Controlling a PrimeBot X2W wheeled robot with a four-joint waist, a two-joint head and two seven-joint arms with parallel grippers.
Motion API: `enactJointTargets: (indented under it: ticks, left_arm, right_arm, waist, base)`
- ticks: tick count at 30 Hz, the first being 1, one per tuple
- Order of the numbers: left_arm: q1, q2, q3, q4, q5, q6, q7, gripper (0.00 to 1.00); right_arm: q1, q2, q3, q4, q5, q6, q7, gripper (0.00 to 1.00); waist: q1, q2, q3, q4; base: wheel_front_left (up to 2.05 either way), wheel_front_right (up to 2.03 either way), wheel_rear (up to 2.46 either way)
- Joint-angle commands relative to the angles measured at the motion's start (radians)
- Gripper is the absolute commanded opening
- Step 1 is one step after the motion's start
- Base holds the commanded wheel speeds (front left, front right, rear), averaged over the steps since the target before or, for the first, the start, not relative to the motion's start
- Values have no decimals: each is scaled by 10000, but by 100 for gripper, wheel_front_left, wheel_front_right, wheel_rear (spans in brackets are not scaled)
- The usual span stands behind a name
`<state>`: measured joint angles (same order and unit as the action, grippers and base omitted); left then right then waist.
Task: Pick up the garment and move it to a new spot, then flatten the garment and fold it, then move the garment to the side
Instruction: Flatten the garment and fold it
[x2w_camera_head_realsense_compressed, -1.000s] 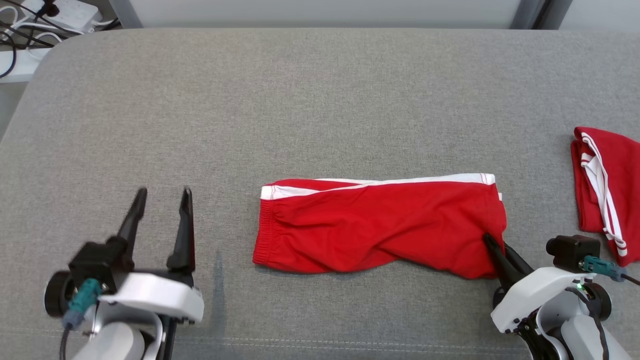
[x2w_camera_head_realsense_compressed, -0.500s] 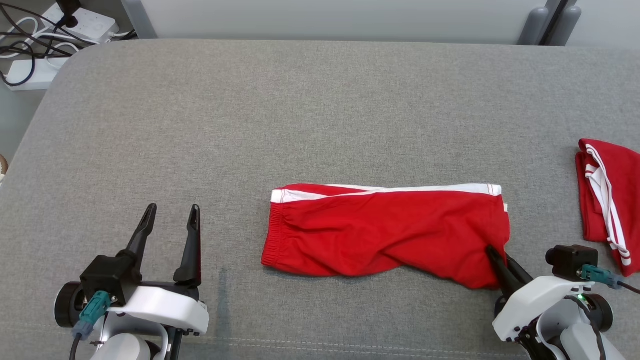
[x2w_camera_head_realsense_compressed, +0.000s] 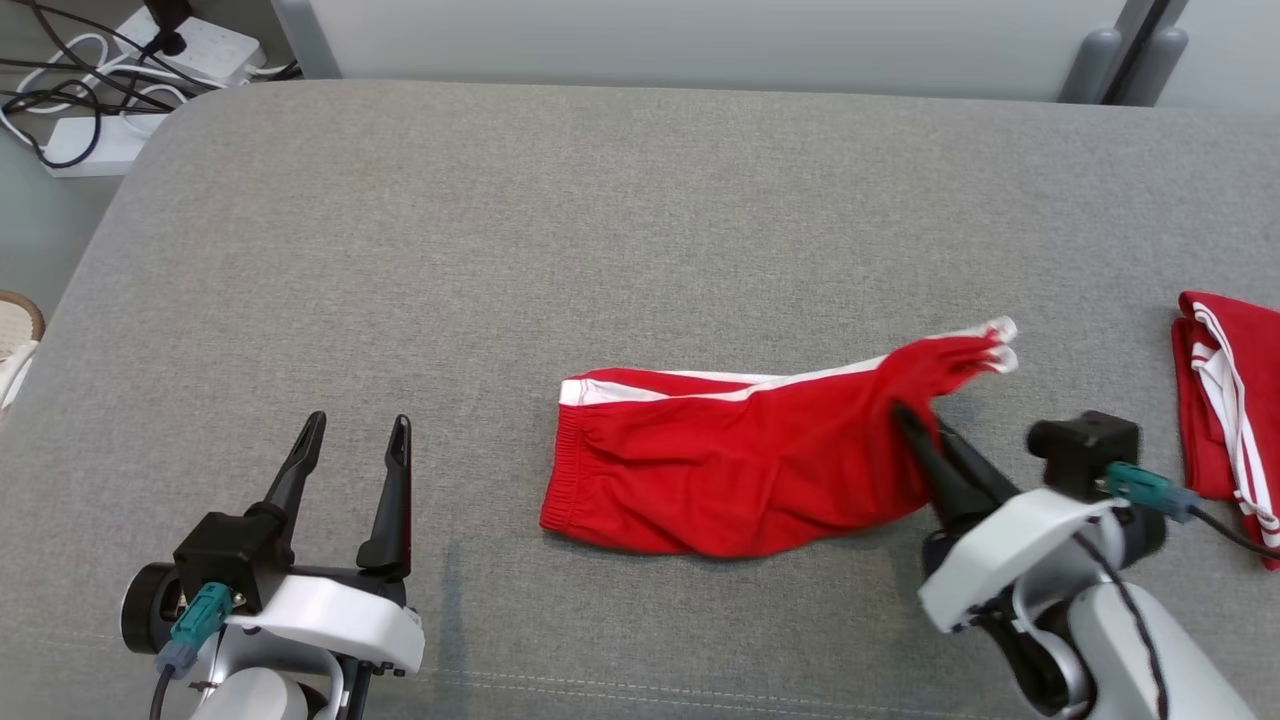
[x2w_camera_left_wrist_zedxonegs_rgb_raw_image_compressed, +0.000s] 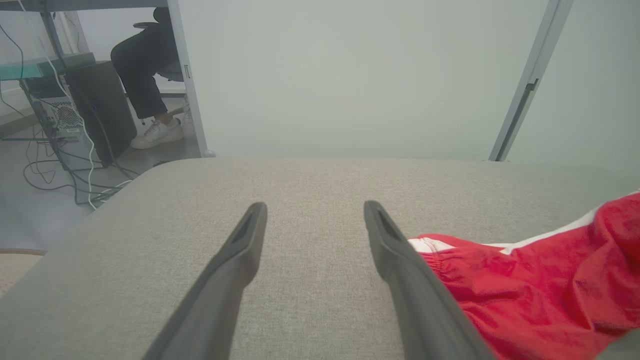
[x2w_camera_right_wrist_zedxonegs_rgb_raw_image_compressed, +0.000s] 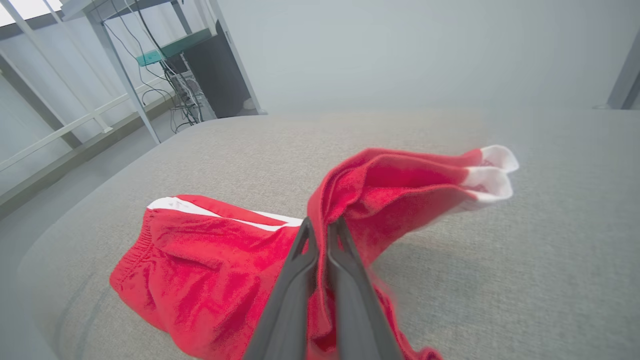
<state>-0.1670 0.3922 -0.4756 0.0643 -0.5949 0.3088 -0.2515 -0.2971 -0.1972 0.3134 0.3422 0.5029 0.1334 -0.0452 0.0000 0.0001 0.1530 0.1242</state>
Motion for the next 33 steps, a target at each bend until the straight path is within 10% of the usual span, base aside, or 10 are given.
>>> enactJointTargets:
  ticks: [1, 10, 29, 32, 33]
  left_arm:
    - [-235, 204, 360, -159, 105, -39, -102, 100]
    - [-346, 76, 150, -65, 158, -126, -95, 100]
    - [-851, -252, -305, 176, 220, -442, -37, 100]
    - [-885, -299, -334, 236, 226, -478, -44, 100]
    - [-902, -316, -352, 254, 231, -498, -47, 100]
  right_arm:
    - [-187, 163, 419, -781, -339, -27, 334, 0]
    - [-504, 1081, 1868, -1900, -868, -27, 1380, 0]
    - [-2844, 1467, 4037, 2088, 464, -27, 646, 0]
    - [-3108, 1467, 4453, 2474, 854, -27, 487, 42]
    - [-3173, 1468, 4602, 2569, 1027, -27, 461, 95]
  waist:
    - [0, -1, -52, 75]
    - [0, -1, -205, 599]
    - [0, -1, 189, 1449]
    - [0, -1, 207, 1494]
    - [0, -1, 216, 1510]
  base:
    - [0, 0, 0]
    - [0, 0, 0]
    - [0, 0, 0]
    - [0, 0, 0]
    - [0, 0, 0]
